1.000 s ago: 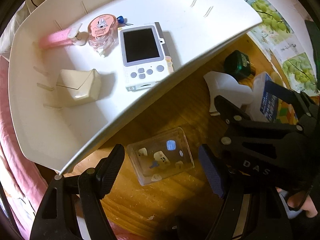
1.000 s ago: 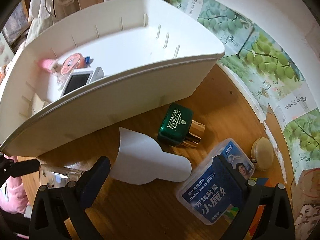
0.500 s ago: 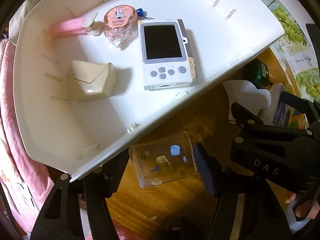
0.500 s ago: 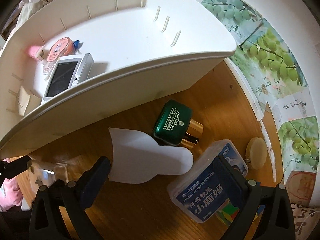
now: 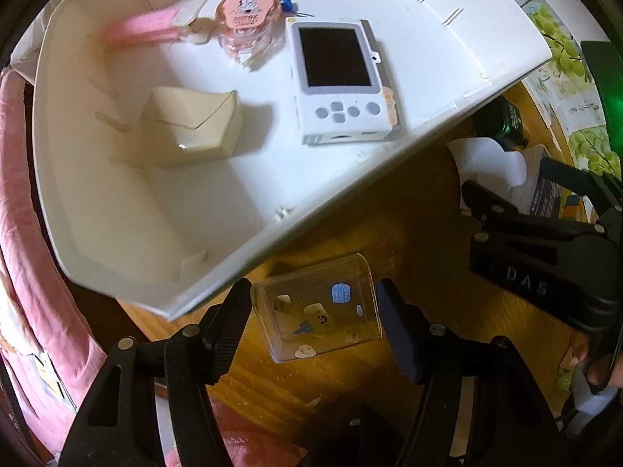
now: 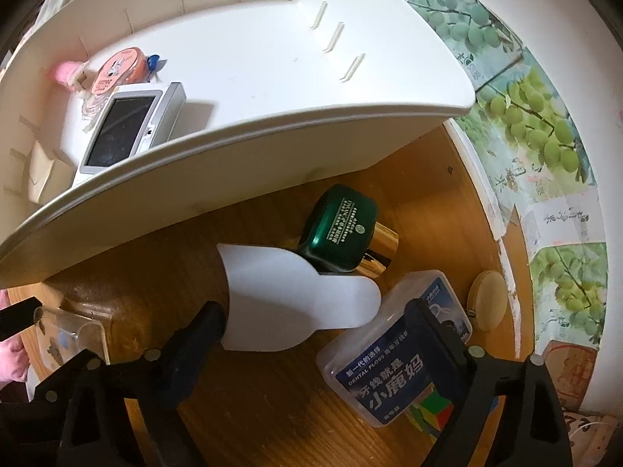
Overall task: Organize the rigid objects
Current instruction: 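Move the left gripper to the clear sticker box while the right reaches the white scoop piece, then close the left gripper on the clear box while the right grasps the white scoop piece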
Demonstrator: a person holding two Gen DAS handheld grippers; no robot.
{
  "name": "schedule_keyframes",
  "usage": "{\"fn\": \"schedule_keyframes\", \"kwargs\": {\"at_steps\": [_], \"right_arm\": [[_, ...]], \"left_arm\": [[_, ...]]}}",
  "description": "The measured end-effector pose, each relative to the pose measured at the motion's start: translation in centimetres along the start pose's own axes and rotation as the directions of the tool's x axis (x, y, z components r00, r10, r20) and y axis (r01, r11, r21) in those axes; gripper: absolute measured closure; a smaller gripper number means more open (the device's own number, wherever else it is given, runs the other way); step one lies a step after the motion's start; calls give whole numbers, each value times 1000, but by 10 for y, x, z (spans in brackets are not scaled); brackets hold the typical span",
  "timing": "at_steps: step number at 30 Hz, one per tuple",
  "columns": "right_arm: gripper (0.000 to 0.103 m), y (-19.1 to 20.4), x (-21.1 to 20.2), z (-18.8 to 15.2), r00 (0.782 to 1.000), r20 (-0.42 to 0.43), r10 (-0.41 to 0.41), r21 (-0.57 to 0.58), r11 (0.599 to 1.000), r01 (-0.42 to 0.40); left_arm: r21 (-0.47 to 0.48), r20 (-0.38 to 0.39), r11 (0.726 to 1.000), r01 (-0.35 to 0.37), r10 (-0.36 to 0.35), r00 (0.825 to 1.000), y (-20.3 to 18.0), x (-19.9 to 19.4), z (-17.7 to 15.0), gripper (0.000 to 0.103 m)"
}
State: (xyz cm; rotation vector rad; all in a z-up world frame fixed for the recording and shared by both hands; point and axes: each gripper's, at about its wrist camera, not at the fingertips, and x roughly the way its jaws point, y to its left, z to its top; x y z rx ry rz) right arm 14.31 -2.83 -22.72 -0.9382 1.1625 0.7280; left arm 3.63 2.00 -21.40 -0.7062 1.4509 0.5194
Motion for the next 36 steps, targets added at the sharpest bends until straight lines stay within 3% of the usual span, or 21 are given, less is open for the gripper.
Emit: {"fn": "schedule_keyframes", "kwargs": {"at_steps": [1,2,3,12,15,17,20,27,31,32,36], "right_arm": [[17,2,-1,1,1000,0,5,-10,1000,-5],[33,5,-4,2,1000,1,24,-18,1000,-24],[40,6,-3,2,996,-24,84,-11,996,-84],[49,11,-9,3,996,-39,82,-23,996,-83],[62,8,-13,1,993,-28,118,-8,993,-119],[77,7,-18,1,987,-18,161,10,987,-160],[86,3,-21,3,977,-12,214,30,976,-213],[81,-21,-24,7,970,-10,243,77,967,-242],[38,-27,-27,17,971,-20,239,74,969,-237],[31,-27,-27,19,971,-20,238,60,970,-237],[28,-27,-22,36,968,-55,245,26,969,-244]], "left_arm": [[0,0,1000,6,-6,1000,3,-1,-3,35],[1,2,1000,12,-12,1000,9,0,-4,35],[2,5,1000,17,-17,1000,14,0,-8,35],[1,29,998,60,-60,998,24,-15,-26,35],[4,30,998,64,-64,997,28,-16,-31,35],[4,31,998,65,-65,997,34,-21,-36,35],[0,36,998,66,-66,997,37,-24,-41,35],[-22,57,997,77,-76,995,50,-37,-49,35],[-32,64,996,82,-80,995,53,-40,-52,35],[-34,64,996,81,-79,995,50,-38,-49,35],[-42,68,995,94,-91,993,53,-40,-50,35]]}}
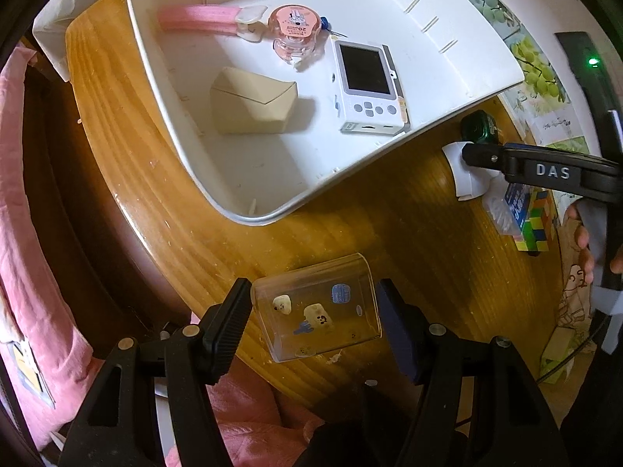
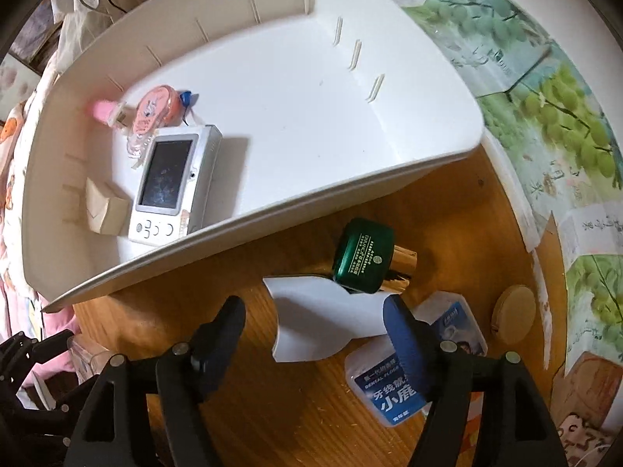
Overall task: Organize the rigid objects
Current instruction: 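Close the left gripper on the clear box while the right grasps the white scoop piece, then lift the clear box with the left gripper while the right carries the scoop toward the tray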
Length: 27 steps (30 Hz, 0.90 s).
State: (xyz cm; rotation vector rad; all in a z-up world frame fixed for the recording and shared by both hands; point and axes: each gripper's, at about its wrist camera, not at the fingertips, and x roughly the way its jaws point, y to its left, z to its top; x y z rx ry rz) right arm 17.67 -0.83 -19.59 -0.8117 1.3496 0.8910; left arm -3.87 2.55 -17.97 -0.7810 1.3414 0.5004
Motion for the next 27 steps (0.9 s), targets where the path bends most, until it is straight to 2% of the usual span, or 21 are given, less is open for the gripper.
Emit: {"fn": "schedule_keyframes", "kwargs": {"at_steps": [2,12,27], "right_arm": [[23,-2,4,3,1000,-25,-12,-7,1000,12],[22,-17,28,8,994,-108,-24,-9,1000,23],[24,-6,38,11,988,-112,-108,-25,994,105]], "left_arm": [[-3,3,1000,2,-2,1000,2,-1,0,35],[-6,6,1000,13,-13,1000,5,-5,1,35],[35,18,999,20,-21,1000,0,-16,-1,35]]}}
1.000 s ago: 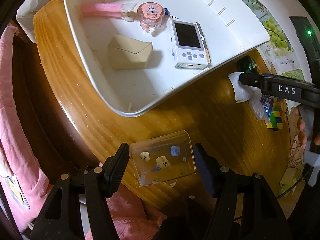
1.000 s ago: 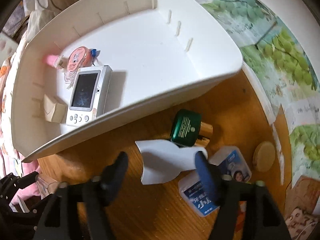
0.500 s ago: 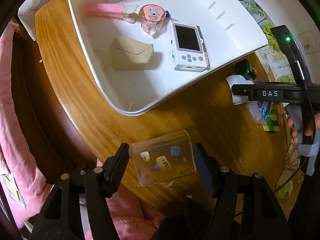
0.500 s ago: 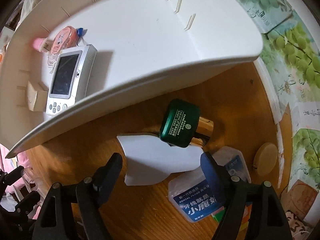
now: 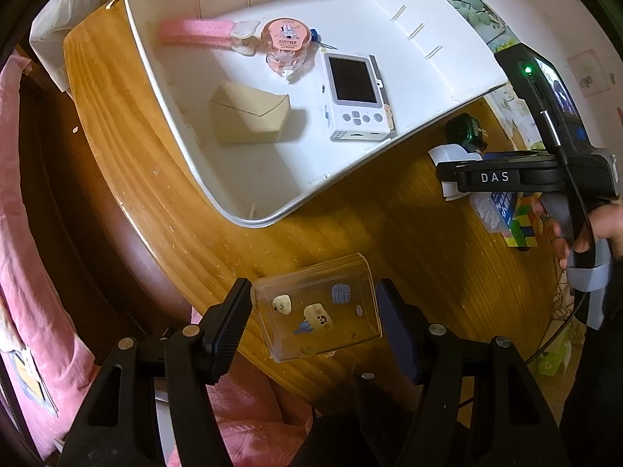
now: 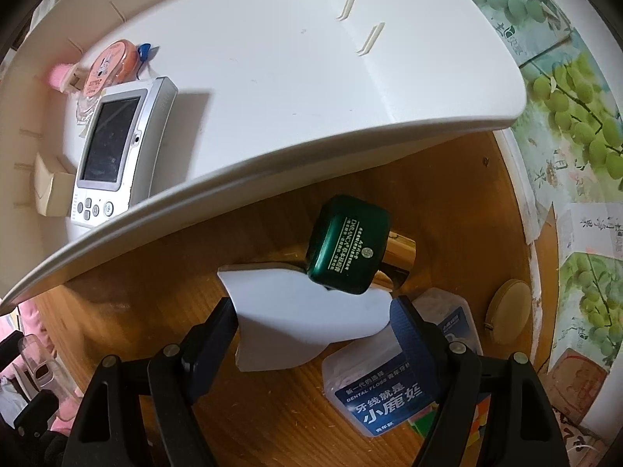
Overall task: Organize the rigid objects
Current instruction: 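Lift the clear box with the left gripper while the right carries the scoop toward the tray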
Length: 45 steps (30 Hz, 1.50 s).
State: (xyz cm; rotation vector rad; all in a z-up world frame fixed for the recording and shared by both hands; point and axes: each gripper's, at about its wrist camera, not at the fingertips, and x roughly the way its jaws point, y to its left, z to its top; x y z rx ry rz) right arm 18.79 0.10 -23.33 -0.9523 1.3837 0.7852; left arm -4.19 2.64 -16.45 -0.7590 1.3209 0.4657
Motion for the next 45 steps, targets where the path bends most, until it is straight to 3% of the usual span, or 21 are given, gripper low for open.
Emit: {"fn": "schedule_keyframes", "kwargs": {"at_steps": [6,8,12,15,17,20,28,38,45], "right_arm": [[40,16,-8,-13,999,33,-5,-19,1000,6],[50,15,-14,-14,999,44,19,-13,1000,-18],[53,12,-19,-13,997,34,64,-16,998,-63],[48,5,-24,-10,999,13,52,-21,998,-52],[32,-1,-20,-9,1000,5,25,-17,1000,-25],[23,-9,-18,-5,1000,-10,11,7,1000,-11],[20,-23,0,14,992,-100,76,37,997,-72],[19,-28,9,23,984,-114,136,72,989,-128],[20,-28,11,21,980,-77,184,111,978,-175]], "left_arm": [[20,6,1000,4,-4,1000,-4,-5,-3,35],[27,8,1000,5,-5,1000,-5,-7,-4,35],[30,14,1000,7,-7,1000,-6,-10,-8,35],[24,19,1000,8,-9,1000,-3,-12,-8,35],[20,19,1000,9,-9,1000,-3,-12,-9,35],[16,15,1000,10,-10,1000,-3,-11,-11,35],[14,17,1000,13,-14,1000,-1,-14,-12,35],[16,20,1000,8,-8,1000,-1,-18,-12,35],[44,15,999,7,-7,1000,-3,-25,-9,35]]}}
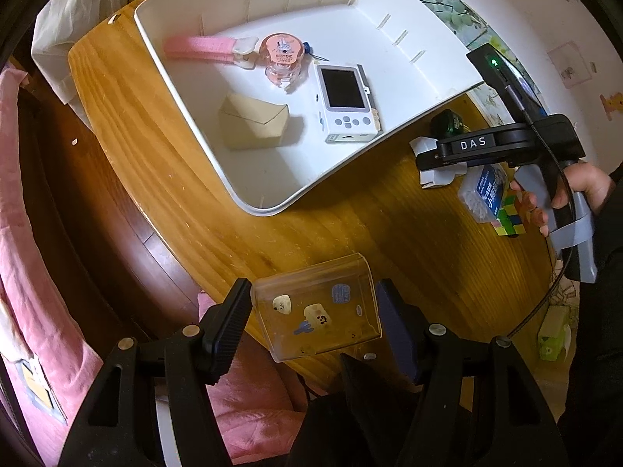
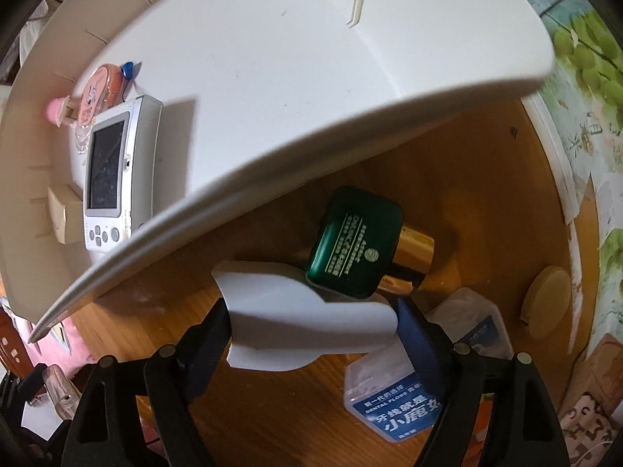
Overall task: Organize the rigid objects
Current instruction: 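Lift the clear box with the left gripper while the right carries the scoop toward the tray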
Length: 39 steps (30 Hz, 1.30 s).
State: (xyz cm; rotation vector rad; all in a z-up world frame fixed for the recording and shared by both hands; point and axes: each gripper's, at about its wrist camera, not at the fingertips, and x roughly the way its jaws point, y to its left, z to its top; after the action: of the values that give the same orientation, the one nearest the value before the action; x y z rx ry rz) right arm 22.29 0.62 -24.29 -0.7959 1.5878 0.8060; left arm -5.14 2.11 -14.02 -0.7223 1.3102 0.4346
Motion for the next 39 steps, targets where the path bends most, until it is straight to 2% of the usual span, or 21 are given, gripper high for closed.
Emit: {"fn": "schedule_keyframes", "kwargs": {"at_steps": [5,14,16,22,29,33,39], "right_arm": [[20,-2,-2,-10,998,36,45,39,998,-46],[20,2,-28,-49,989,142,48,109,992,-64],[20,-2,-39,-47,985,169,48,127,989,-70],[20,1,-75,-63,965,261,37,176,981,-85],[20,13,-121,-77,931,364,30,220,968,-117],[20,29,-126,-90,913,407,27,251,958,-140],[20,44,-136,-78,897,442,19,276,949,-156]], "left_arm": [[56,-7,998,0,0,1000,-5,-7,3,35],[195,0,981,-11,11,1000,-18,-29,17,35],[227,4,974,-14,14,1000,-22,-33,21,35],[320,11,947,-13,10,1000,-34,-43,40,35],[399,22,917,-2,-7,1000,-43,-54,69,35],[429,29,903,-2,-12,1000,-42,-57,92,35],[454,49,891,-9,-15,999,-31,-56,129,35]]}}
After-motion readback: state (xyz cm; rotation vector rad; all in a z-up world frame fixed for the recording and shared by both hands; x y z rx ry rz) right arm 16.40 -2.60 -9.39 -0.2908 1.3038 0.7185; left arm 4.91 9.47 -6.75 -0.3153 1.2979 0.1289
